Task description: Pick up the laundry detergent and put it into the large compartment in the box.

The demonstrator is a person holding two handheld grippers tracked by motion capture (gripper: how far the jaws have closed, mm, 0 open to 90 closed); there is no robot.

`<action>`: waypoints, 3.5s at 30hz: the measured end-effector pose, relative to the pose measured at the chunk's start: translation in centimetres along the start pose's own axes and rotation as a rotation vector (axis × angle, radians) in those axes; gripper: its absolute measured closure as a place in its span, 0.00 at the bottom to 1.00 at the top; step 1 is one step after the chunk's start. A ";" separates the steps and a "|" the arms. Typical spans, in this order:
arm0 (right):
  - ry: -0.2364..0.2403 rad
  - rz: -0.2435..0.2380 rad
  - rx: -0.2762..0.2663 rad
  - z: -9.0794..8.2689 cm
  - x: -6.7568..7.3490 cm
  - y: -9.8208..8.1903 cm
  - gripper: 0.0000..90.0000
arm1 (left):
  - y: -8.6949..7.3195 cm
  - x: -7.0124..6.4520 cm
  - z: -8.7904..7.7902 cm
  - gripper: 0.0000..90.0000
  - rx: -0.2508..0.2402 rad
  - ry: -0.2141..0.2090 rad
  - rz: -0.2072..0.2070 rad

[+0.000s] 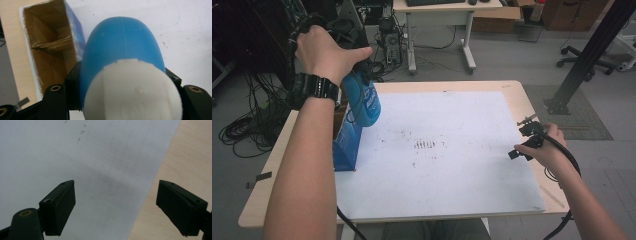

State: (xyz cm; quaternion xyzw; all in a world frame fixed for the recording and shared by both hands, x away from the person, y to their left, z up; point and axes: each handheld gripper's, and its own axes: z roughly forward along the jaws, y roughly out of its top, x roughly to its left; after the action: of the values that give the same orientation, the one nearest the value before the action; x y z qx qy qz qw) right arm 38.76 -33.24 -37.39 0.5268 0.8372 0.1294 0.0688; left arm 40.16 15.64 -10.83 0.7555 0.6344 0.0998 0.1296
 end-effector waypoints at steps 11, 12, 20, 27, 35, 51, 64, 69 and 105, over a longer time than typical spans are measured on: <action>0.000 0.000 0.003 0.2 -0.1 0.0 0.18 | -0.7 2.1 -0.2 0.42 -0.021 0.018 -0.064; 0.000 0.000 0.004 0.2 -0.1 0.0 0.18 | -0.7 2.2 -0.2 0.42 -0.019 0.020 -0.066; 0.003 -0.001 0.006 0.4 0.0 0.0 0.18 | -1.2 3.4 -0.7 0.42 -0.038 0.029 -0.095; 0.002 -0.002 0.008 0.5 0.0 0.0 0.18 | -1.7 4.4 -1.0 0.42 -0.056 0.052 -0.127; -0.001 0.000 0.006 0.4 0.0 0.0 0.18 | -2.2 5.6 -1.1 0.42 -0.077 0.064 -0.160; -0.004 -0.002 0.009 0.5 0.1 0.0 0.18 | -2.8 6.9 -0.9 0.42 -0.098 0.102 -0.194; -0.005 -0.005 0.014 0.7 0.3 0.1 0.18 | -3.1 7.8 -0.4 0.42 -0.103 0.111 -0.205; -0.005 -0.005 0.014 0.7 0.3 0.1 0.18 | -3.2 8.1 -0.2 0.42 -0.111 0.113 -0.217; -0.009 -0.004 0.025 1.2 0.2 -0.1 0.18 | -3.5 9.2 3.5 0.42 -0.063 0.107 -0.224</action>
State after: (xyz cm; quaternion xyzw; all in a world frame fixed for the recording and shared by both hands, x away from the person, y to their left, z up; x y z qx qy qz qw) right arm 38.94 -32.95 -38.61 0.5267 0.8394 0.1168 0.0662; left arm 39.60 24.98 -15.43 0.6688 0.7175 0.1449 0.1297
